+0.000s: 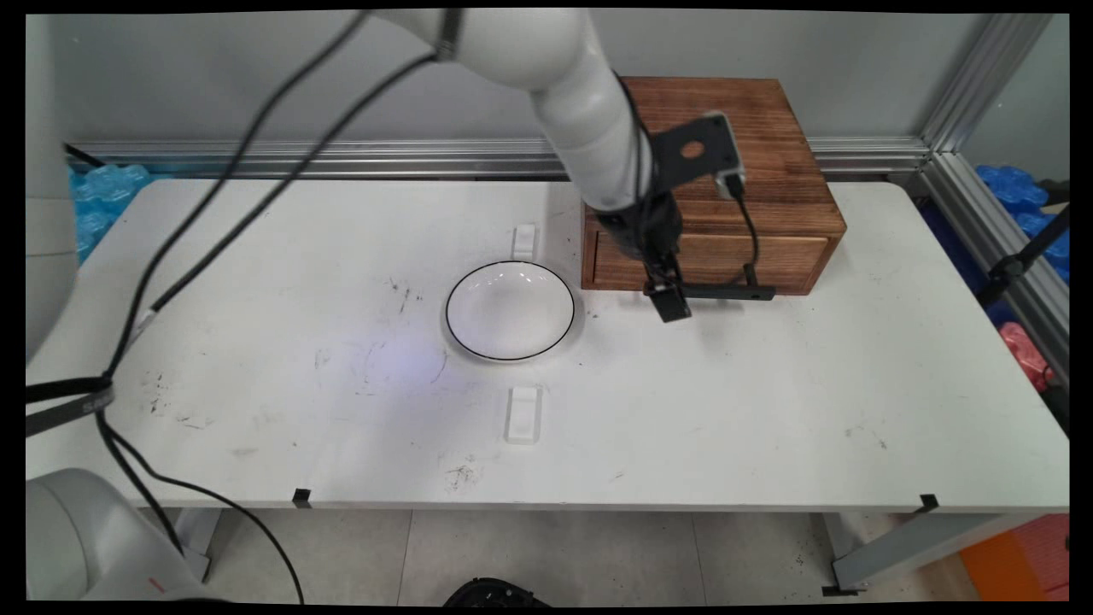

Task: Open the drawer

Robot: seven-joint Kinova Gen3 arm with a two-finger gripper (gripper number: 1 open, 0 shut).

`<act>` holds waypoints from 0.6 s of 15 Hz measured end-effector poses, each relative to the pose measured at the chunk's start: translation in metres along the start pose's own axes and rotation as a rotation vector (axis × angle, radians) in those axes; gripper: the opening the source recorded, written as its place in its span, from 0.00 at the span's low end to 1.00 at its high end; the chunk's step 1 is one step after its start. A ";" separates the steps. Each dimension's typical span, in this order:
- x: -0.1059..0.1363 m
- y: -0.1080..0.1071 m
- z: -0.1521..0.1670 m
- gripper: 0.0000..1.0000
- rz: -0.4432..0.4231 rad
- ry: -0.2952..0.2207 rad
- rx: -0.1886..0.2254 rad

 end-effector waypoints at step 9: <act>0.032 -0.001 0.078 1.00 0.012 -0.083 0.011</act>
